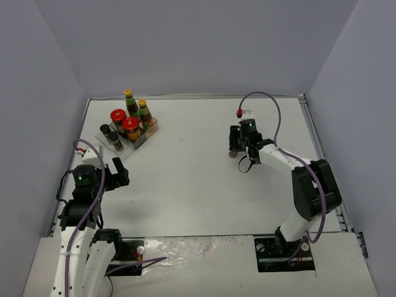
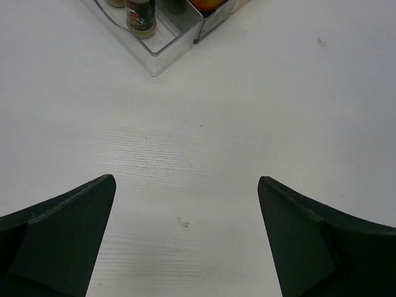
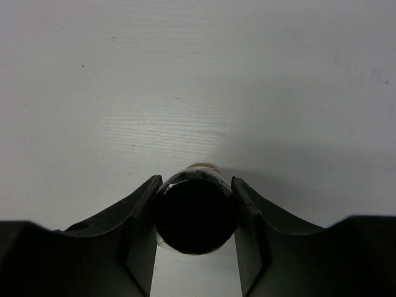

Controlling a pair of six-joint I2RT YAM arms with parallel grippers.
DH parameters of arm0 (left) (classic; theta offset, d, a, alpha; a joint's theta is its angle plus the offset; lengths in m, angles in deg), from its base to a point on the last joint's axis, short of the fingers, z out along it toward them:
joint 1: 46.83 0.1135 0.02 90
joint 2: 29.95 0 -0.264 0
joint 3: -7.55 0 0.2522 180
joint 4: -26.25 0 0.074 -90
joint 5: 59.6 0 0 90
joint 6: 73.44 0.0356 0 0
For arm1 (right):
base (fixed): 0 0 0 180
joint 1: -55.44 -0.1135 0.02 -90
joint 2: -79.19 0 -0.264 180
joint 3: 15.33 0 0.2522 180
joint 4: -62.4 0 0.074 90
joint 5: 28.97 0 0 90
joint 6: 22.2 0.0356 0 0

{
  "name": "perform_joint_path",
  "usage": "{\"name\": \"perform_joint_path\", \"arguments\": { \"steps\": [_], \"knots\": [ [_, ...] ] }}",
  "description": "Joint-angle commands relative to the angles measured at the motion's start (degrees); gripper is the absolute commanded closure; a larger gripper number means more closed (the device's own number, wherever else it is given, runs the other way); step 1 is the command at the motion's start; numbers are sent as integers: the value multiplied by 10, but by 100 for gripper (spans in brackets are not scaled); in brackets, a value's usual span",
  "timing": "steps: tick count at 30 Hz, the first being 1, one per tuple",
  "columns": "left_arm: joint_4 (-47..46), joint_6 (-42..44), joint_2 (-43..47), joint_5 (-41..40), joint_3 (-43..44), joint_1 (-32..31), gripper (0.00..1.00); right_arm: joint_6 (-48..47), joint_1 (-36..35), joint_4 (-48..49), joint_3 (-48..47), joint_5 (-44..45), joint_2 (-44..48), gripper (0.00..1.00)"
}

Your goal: Organize the condiment bottles

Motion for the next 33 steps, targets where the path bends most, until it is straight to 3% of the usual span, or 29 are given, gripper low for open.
{"name": "perform_joint_path", "arguments": {
  "steps": [1,4,7,15,22,25,30,33],
  "knots": [
    [-35,9,8,16,17,-4,3,-25,-34,56,-29,-17,-10,85],
    [-32,13,-1,7,20,-4,3,-47,-85,57,-30,-23,-6,97],
    [-34,13,-8,18,19,-5,3,-70,-146,68,-32,-60,-8,100],
    [-35,16,-13,25,17,-8,3,-103,-286,91,-98,-98,-87,98],
    [-43,16,-18,39,12,-48,3,-121,-317,98,-125,-113,-137,91],
    [-53,11,-32,59,11,-74,3,-133,-320,96,-117,-117,-136,78],
    [-56,2,-58,36,23,-118,3,-150,-326,76,-108,-112,-112,22],
    [-80,-20,-68,36,28,-143,3,-158,-326,59,-94,-112,-65,5]
  ]
}}
